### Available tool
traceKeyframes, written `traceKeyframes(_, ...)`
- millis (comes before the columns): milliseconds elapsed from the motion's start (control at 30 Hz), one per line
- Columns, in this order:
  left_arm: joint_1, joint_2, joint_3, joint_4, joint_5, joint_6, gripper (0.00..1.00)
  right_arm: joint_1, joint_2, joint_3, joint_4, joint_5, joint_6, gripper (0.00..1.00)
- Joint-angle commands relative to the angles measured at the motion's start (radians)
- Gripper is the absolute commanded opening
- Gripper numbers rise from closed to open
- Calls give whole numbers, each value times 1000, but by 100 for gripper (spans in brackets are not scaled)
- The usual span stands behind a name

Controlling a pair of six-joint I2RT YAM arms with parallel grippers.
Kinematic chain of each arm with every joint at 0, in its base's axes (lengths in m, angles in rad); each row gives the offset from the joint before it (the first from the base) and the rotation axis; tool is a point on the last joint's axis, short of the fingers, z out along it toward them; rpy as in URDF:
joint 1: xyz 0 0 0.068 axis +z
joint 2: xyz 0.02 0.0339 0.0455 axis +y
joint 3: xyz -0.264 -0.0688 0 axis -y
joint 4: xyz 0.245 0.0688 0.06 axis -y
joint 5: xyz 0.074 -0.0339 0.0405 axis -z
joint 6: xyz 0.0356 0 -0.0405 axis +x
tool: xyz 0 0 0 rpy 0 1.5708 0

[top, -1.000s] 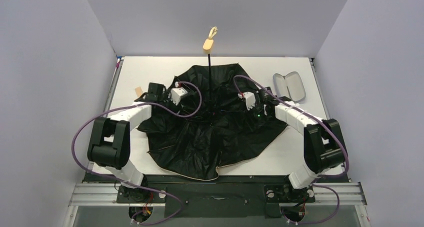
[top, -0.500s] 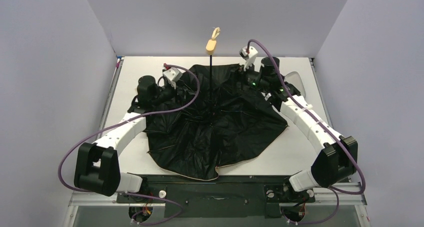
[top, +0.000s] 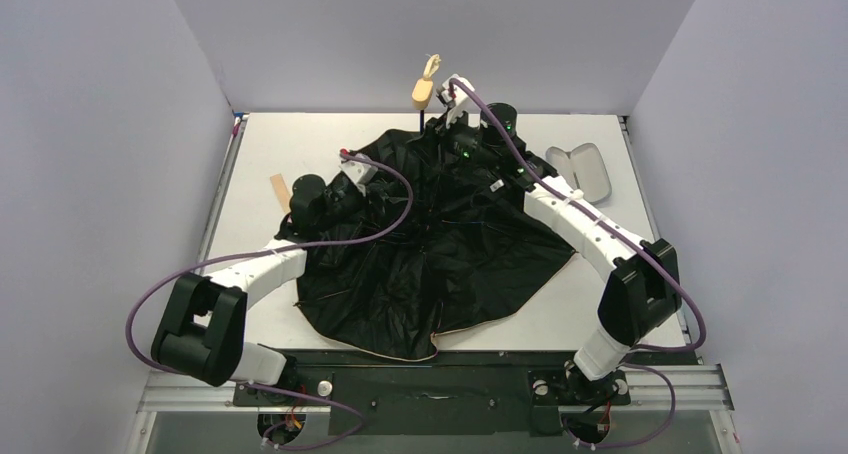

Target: Open the umbrella

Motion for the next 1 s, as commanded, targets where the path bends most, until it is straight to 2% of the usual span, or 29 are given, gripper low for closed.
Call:
traceKeyframes(0,-45,11,-24,145,-59,54,84,7,-8,59,119,43,-6,34)
traceKeyframes(100,-68,68,-18,184,-60,60,76,11,-15,61,129,40,6,20)
traceKeyframes(233,-106,140,22,242,-82,68,62,17,-26,46,134,40,14,13)
traceKeyframes(367,-142,213,60,285,-87,96,51,18,-36,30,141,42,22,10)
traceKeyframes(600,-171,304,130,321,-117,97,44,18,-43,32,141,27,24,7)
traceKeyframes(667,-172,322,147,320,-113,97,38,17,-45,33,144,22,28,6)
traceKeyframes(700,-173,328,152,311,-116,99,30,17,-46,34,145,22,32,6)
traceKeyframes(767,-173,357,161,301,-137,88,23,17,-45,45,150,22,41,5)
traceKeyframes(967,-172,402,105,285,-170,110,22,10,-39,103,155,19,70,1)
